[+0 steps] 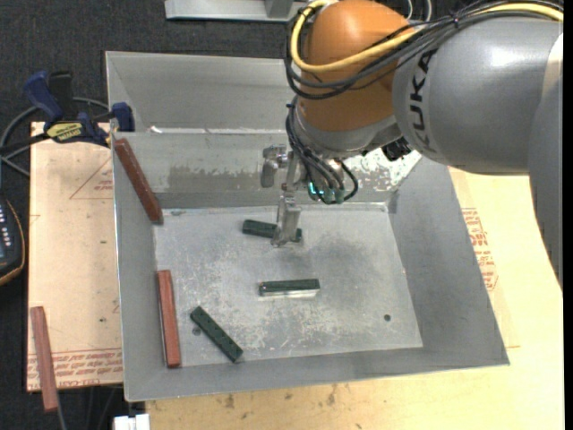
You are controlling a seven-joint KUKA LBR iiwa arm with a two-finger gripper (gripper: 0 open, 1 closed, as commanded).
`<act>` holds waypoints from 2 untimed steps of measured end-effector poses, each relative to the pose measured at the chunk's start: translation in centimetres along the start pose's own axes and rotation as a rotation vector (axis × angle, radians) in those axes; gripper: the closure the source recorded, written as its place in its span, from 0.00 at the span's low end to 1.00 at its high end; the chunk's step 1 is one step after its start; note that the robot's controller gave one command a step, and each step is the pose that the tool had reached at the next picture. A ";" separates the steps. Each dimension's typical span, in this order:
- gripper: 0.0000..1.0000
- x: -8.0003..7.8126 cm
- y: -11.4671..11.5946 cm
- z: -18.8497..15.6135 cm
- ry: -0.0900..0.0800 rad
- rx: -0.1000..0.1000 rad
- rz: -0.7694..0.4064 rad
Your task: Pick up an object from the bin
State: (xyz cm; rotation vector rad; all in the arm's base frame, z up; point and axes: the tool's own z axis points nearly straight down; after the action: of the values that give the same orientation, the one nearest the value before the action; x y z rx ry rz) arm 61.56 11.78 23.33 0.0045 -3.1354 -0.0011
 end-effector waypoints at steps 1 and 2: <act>0.00 -0.1 -5.4 15.1 -0.001 0.001 -0.066; 1.00 -0.3 -5.2 14.6 -0.008 -0.001 -0.068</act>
Offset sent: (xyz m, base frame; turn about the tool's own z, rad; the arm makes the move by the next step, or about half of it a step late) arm 0.0016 -0.0524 -0.1458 -0.0702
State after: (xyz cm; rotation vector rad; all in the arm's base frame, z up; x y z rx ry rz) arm 61.78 6.57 8.74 0.1116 -3.1414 -0.0024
